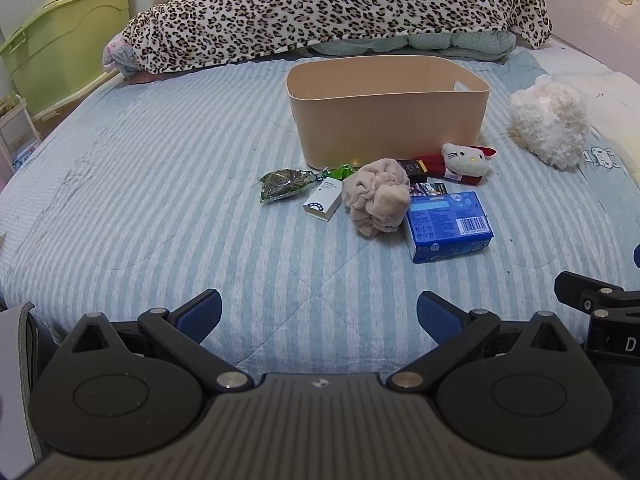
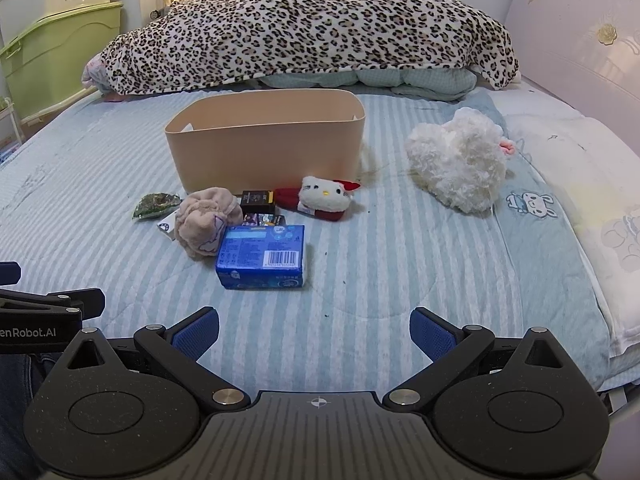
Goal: Organize objects
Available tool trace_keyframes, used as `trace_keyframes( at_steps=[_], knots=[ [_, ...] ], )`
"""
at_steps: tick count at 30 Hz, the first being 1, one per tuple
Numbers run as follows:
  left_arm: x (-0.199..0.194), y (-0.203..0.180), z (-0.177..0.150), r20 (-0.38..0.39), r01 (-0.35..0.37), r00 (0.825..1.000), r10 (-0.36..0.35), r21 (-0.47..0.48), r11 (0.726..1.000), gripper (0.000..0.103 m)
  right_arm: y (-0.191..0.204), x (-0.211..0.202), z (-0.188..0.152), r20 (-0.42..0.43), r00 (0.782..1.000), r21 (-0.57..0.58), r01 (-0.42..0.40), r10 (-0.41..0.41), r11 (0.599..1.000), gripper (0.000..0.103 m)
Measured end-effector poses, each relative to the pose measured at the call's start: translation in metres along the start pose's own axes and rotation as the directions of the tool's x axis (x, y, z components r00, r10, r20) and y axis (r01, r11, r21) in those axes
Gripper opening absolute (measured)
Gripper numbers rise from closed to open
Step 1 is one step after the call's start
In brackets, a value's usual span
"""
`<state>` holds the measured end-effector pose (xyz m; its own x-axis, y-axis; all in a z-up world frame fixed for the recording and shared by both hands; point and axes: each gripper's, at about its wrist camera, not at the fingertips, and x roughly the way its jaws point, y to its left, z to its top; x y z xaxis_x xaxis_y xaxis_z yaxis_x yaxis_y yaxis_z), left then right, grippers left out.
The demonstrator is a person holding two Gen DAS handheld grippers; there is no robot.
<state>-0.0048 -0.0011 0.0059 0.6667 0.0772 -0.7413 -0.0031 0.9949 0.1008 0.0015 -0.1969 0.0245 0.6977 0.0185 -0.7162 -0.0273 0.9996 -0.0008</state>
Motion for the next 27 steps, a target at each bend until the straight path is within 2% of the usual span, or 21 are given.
trace_keyframes(
  at_steps=[27],
  knots=[
    [0.0034,-0.0017,-0.0023,0.001,0.011,1.000,-0.011,-0.006,1.000,0.103,-0.0004,0.0014,0.0013,-0.004,1.000,0.009,0.008,-0.008,1.000,0.103]
  ],
)
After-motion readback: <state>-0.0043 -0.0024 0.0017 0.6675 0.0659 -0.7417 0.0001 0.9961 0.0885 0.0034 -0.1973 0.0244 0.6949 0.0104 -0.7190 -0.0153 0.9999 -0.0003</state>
